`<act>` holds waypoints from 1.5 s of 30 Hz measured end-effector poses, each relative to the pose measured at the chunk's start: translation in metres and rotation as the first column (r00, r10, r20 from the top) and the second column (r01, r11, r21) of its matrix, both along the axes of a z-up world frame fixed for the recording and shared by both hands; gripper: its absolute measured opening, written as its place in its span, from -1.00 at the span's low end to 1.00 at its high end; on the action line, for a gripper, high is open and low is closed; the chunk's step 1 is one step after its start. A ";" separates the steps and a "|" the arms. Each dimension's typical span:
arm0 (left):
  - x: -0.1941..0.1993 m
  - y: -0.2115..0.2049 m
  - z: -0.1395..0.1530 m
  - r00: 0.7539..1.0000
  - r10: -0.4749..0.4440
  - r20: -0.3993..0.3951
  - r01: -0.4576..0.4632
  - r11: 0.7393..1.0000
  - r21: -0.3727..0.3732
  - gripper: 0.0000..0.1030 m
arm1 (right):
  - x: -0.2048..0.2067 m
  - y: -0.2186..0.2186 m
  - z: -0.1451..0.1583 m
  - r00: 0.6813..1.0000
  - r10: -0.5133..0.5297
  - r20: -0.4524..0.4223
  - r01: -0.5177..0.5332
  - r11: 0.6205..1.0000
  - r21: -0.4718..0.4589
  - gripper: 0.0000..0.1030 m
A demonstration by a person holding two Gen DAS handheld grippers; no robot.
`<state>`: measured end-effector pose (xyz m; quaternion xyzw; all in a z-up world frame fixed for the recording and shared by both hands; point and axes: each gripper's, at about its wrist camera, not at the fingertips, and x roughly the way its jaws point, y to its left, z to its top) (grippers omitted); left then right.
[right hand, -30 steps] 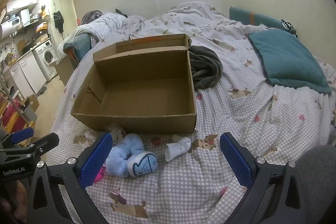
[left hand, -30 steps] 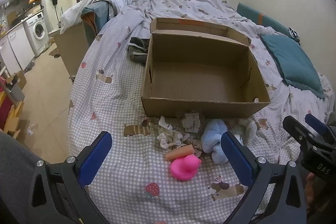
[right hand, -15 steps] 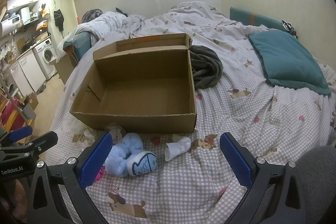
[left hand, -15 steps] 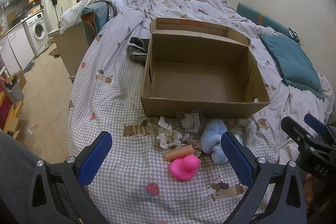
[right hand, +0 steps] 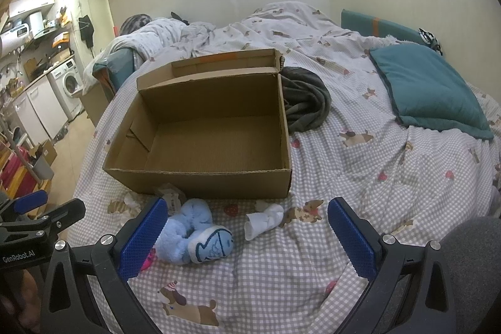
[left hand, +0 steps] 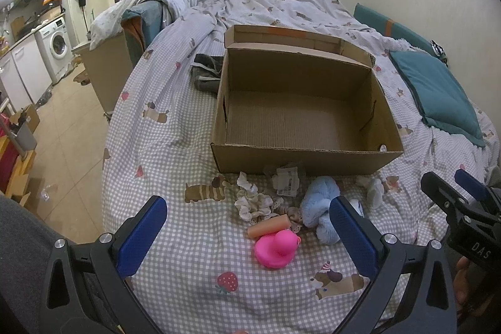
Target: Organize soft objects
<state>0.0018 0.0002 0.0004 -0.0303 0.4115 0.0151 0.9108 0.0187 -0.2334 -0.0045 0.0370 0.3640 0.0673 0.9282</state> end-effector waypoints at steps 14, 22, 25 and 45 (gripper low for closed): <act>-0.003 0.003 -0.004 1.000 0.005 0.006 -0.005 1.000 -0.002 1.00 | 0.000 0.001 0.000 1.000 0.000 -0.001 0.000 1.000 0.000 1.00; -0.003 0.003 -0.004 1.000 0.004 0.006 -0.004 1.000 -0.002 1.00 | 0.000 0.001 -0.001 1.000 0.000 -0.002 0.000 1.000 -0.001 1.00; -0.003 0.003 -0.004 1.000 0.004 0.005 -0.004 1.000 -0.003 1.00 | 0.000 0.001 -0.001 1.000 -0.001 -0.002 0.001 1.000 -0.001 1.00; -0.003 0.003 -0.004 1.000 0.004 0.004 -0.004 1.000 -0.003 1.00 | 0.000 0.001 0.000 1.000 -0.001 -0.003 0.001 1.000 -0.002 1.00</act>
